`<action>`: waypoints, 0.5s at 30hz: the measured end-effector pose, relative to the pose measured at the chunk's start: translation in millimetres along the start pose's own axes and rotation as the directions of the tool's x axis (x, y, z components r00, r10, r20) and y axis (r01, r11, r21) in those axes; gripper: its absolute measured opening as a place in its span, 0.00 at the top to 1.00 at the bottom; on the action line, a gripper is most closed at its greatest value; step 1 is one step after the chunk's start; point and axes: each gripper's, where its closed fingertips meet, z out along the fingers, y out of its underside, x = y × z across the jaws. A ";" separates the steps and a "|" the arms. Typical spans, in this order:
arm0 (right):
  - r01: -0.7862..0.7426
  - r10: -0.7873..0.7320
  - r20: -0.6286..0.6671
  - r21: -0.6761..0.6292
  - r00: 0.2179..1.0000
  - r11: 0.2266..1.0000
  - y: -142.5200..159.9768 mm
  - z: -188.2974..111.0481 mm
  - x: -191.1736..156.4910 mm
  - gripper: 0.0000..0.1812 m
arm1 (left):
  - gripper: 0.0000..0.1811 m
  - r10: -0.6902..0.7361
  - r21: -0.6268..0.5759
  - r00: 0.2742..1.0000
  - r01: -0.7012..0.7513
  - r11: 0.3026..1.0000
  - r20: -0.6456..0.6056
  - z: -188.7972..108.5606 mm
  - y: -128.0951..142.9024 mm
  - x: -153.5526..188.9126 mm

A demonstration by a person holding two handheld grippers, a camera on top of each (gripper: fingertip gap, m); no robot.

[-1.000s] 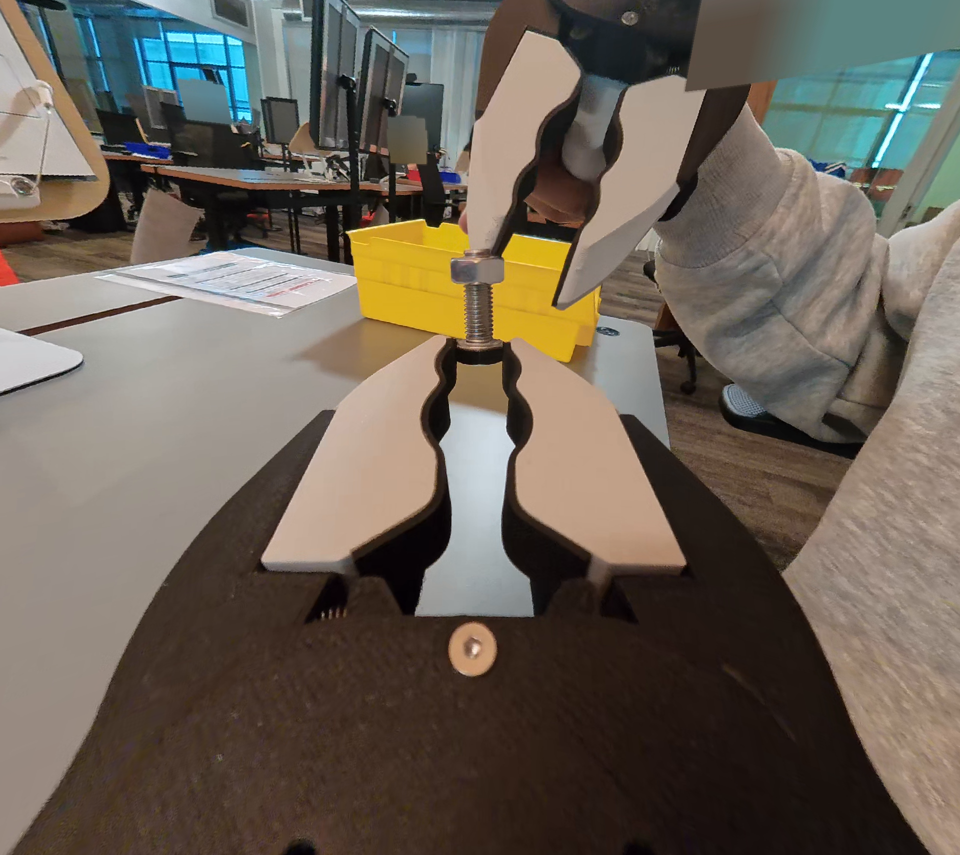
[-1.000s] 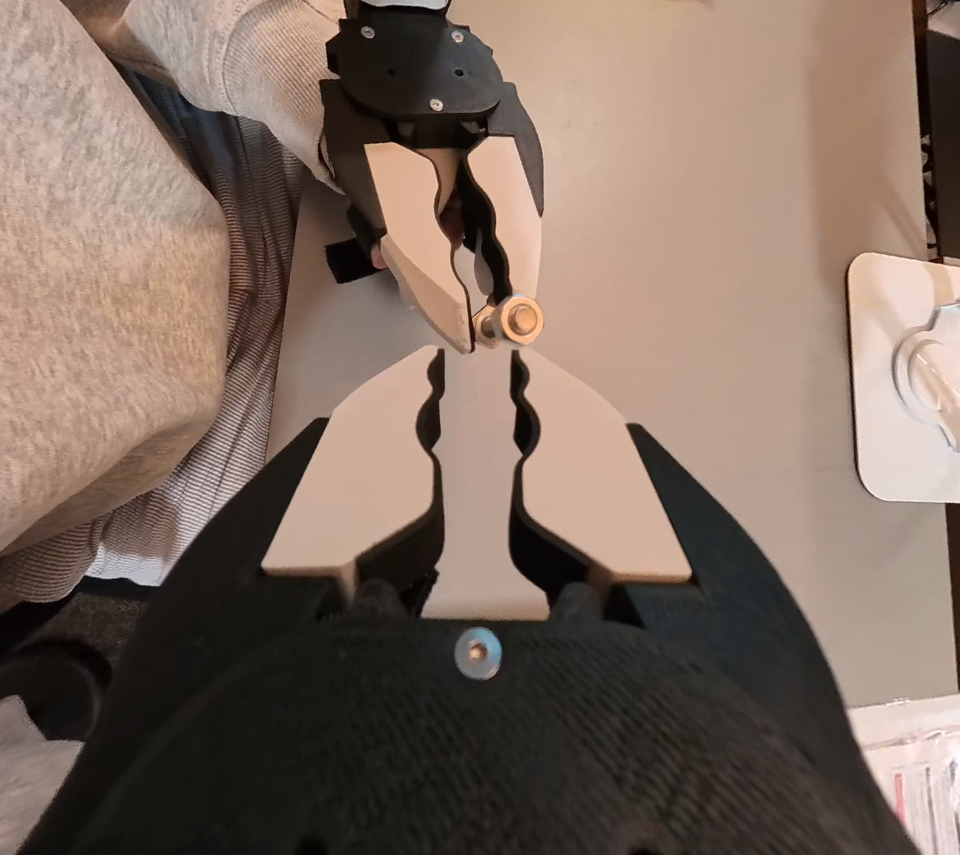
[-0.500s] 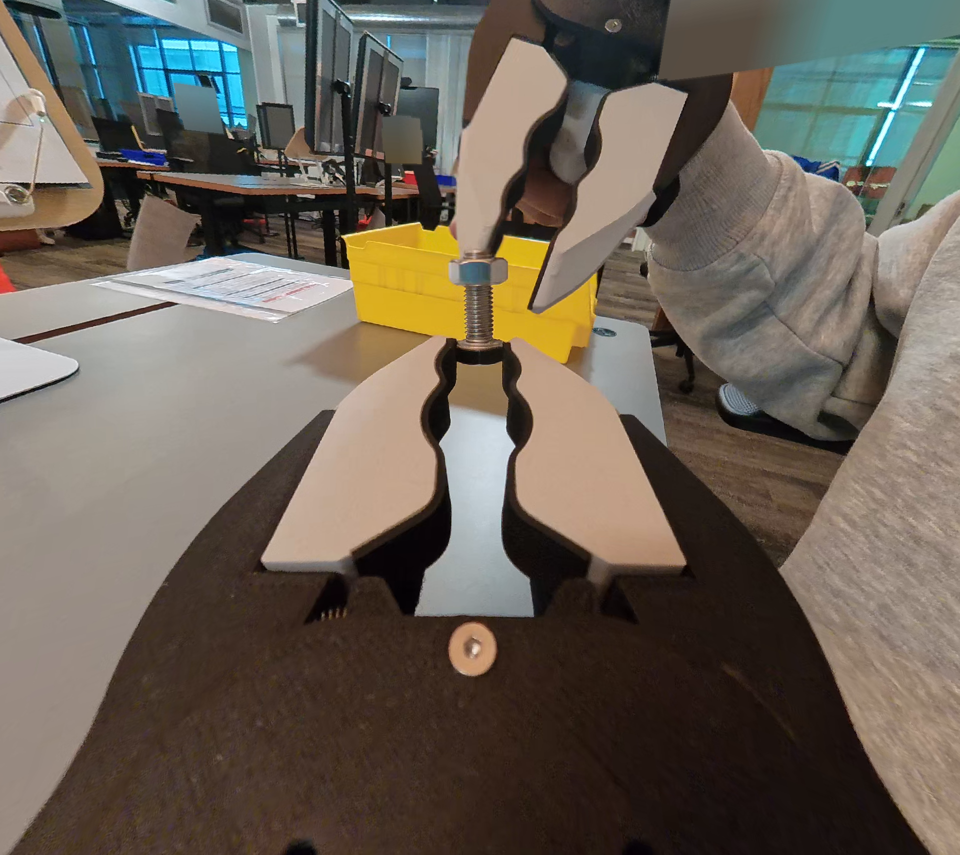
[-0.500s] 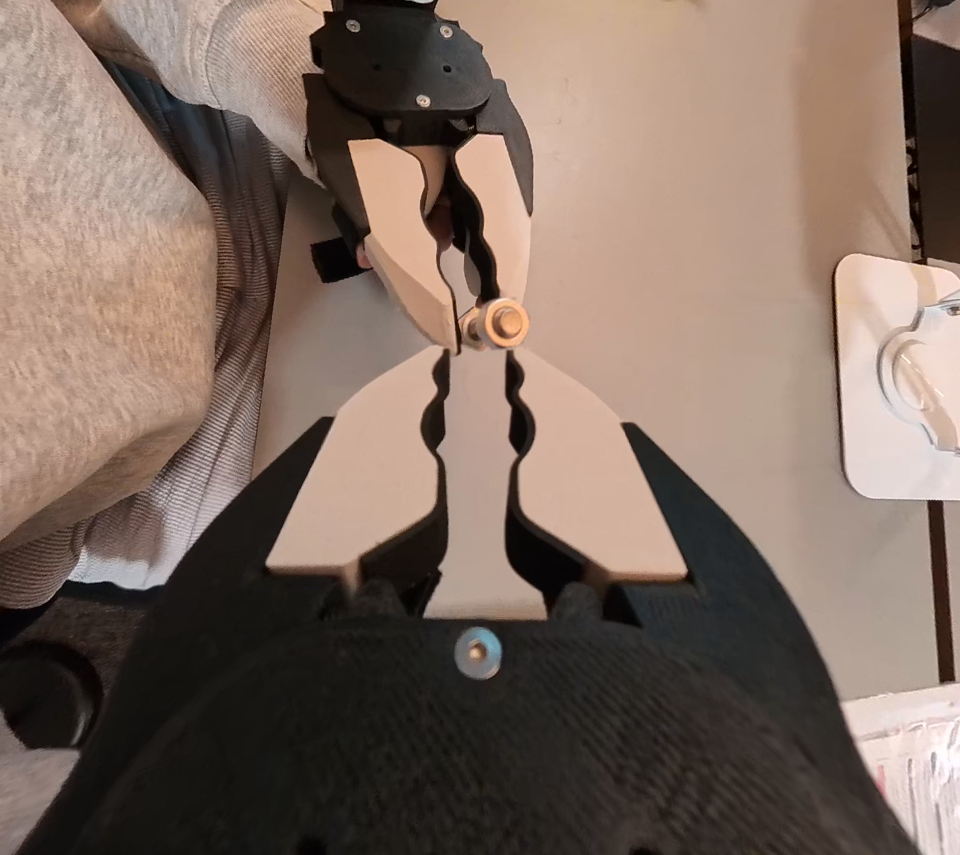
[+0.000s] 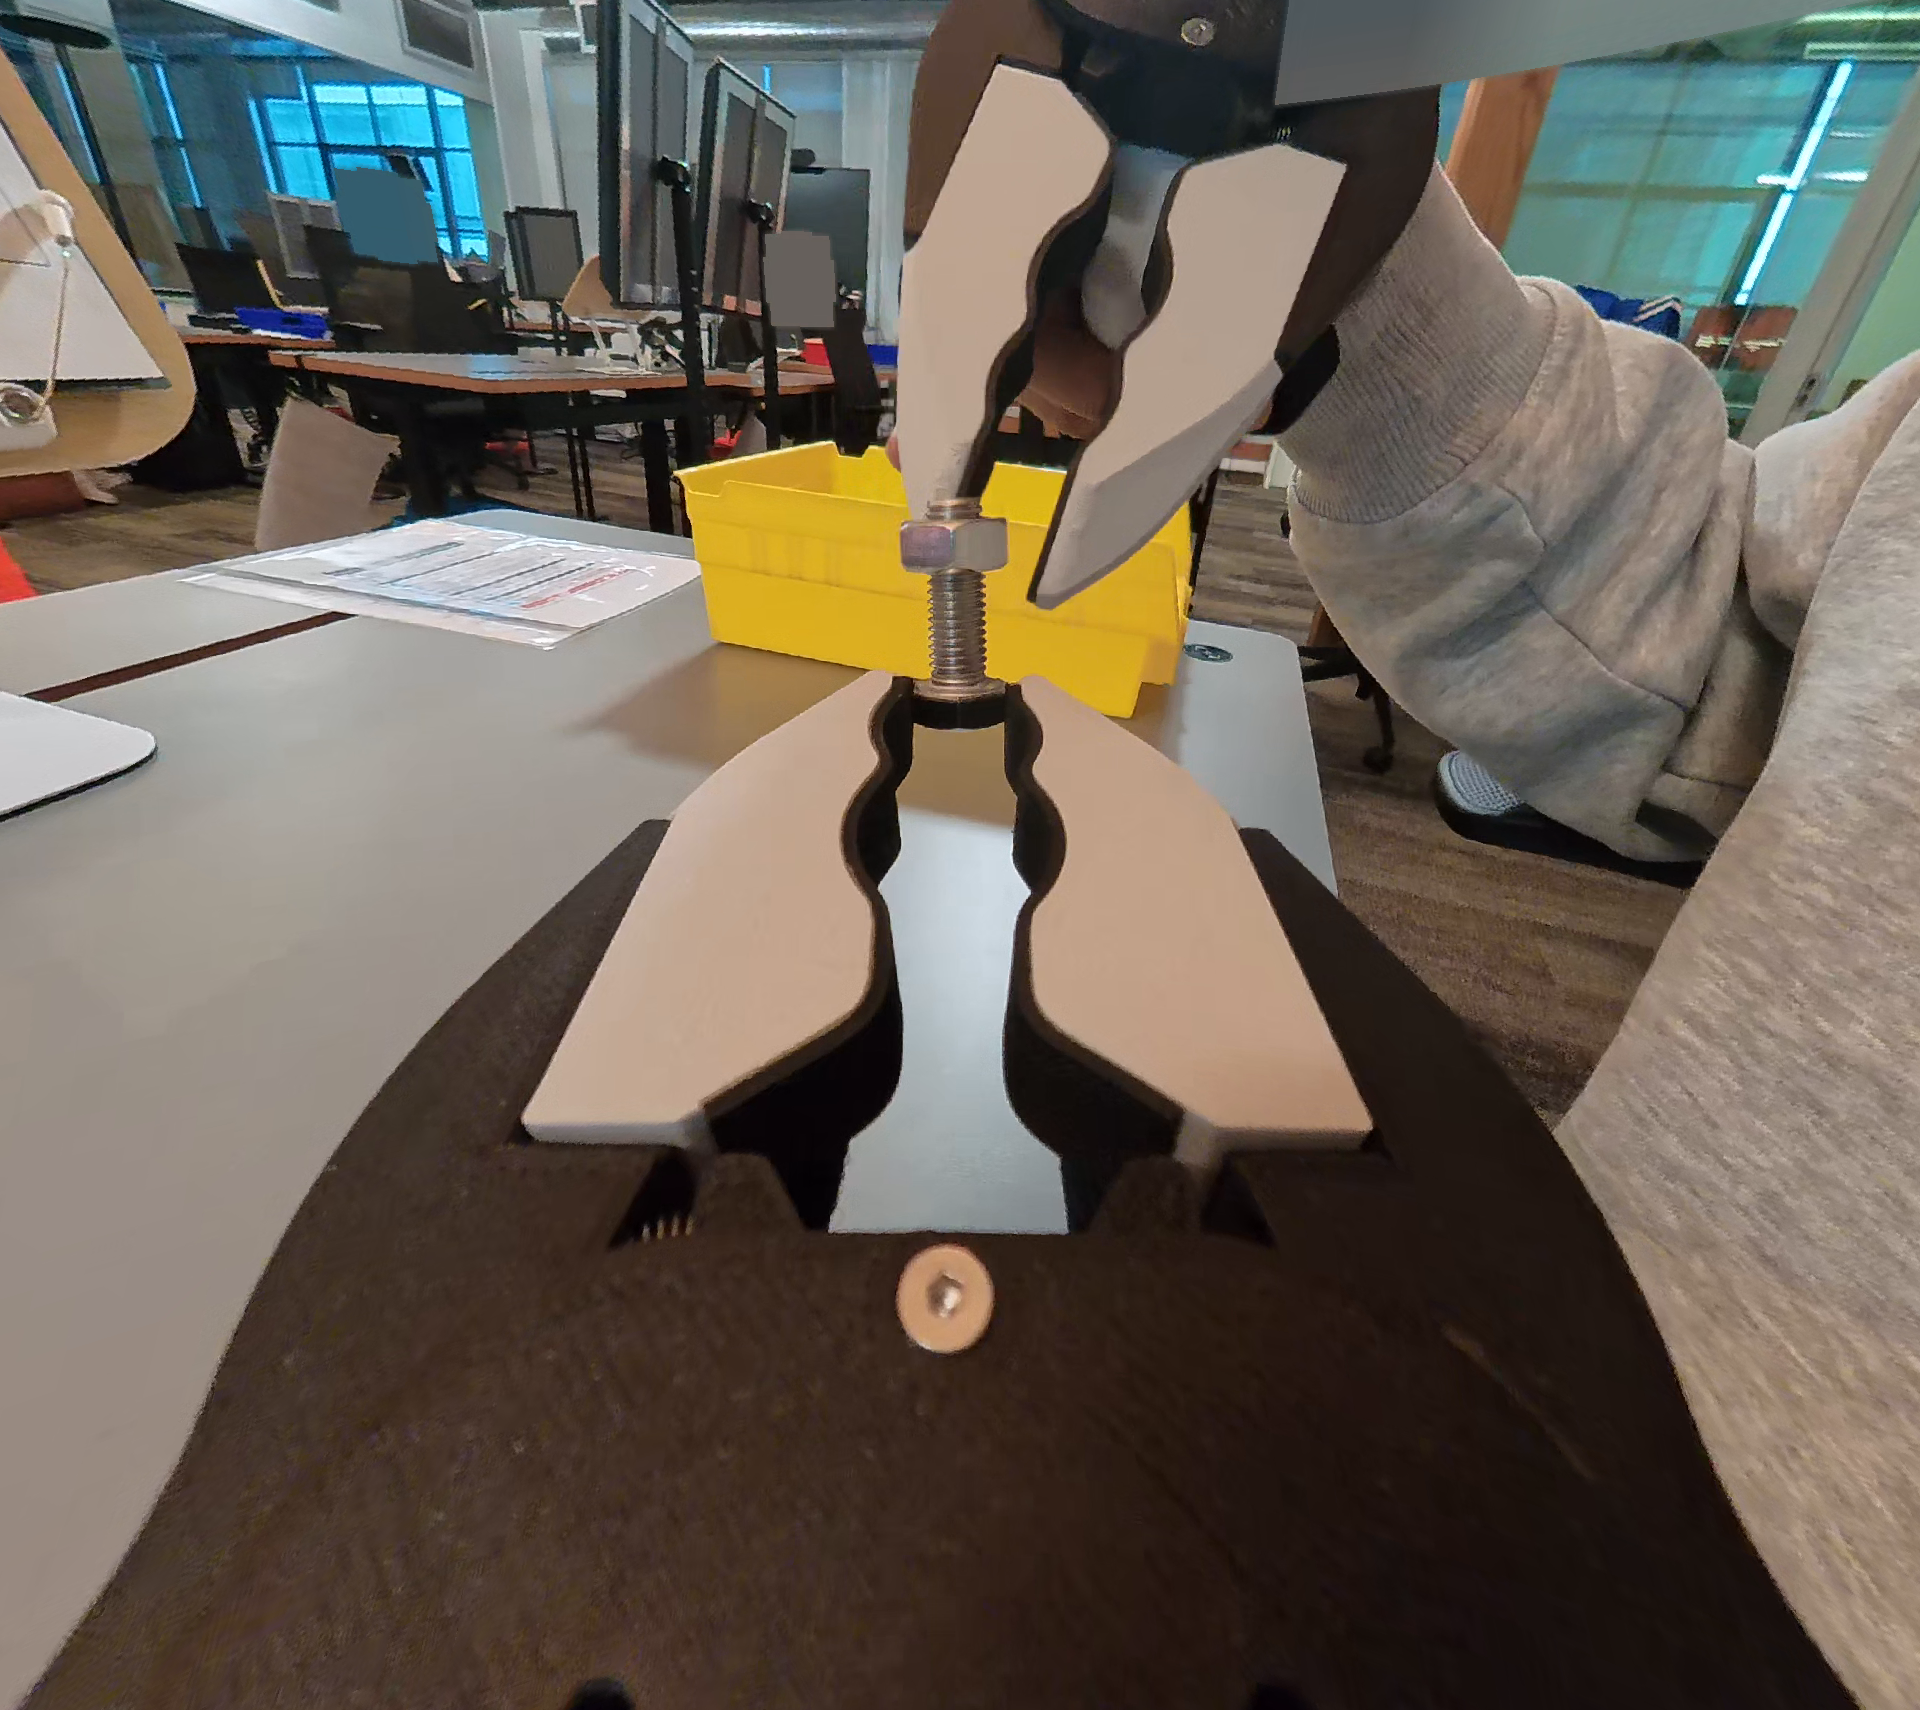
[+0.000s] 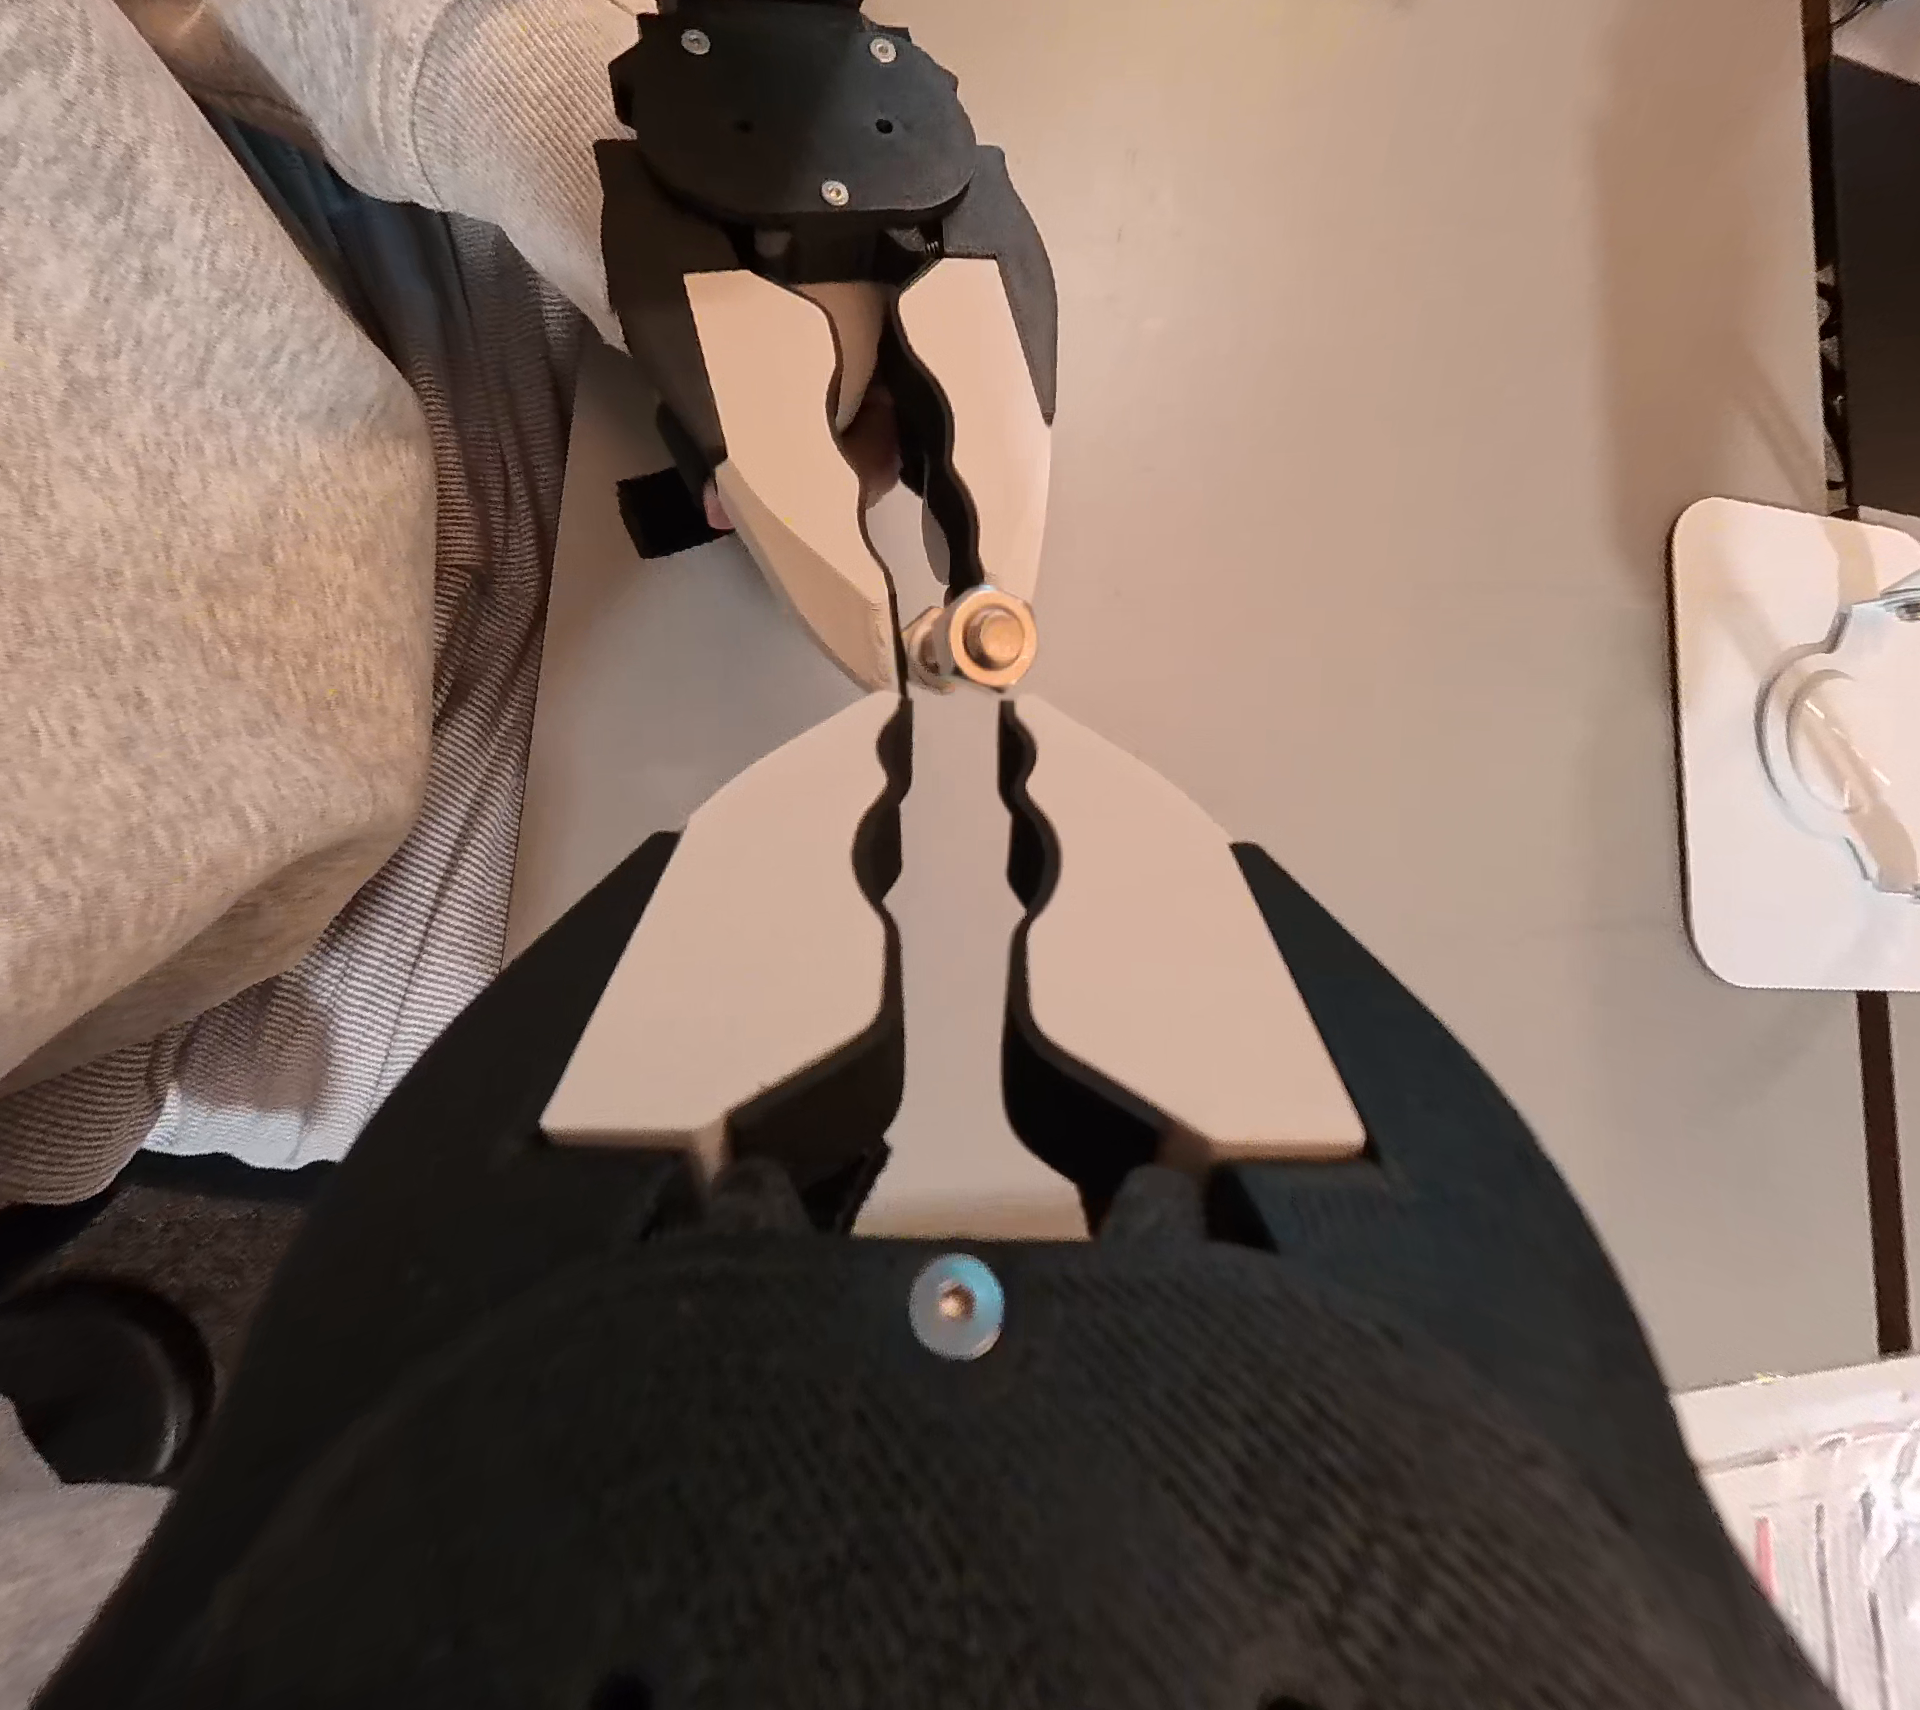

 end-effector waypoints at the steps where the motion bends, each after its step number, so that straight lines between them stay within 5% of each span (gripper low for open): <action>1: -0.001 0.001 -0.008 0.005 1.000 1.000 -0.4 -0.8 1.3 0.91 | 0.89 0.001 0.000 1.000 -0.001 1.000 0.000 0.0 -0.1 0.1; 7: 0.023 -0.023 -0.011 0.014 1.000 1.000 -4.7 5.8 -0.6 0.84 | 0.89 0.007 -0.006 1.000 -0.007 1.000 -0.005 0.8 1.1 1.9; 15: 0.008 -0.008 -0.018 0.004 1.000 1.000 -0.4 -0.8 2.1 0.89 | 0.89 0.008 -0.002 1.000 -0.008 1.000 -0.002 0.4 0.2 1.3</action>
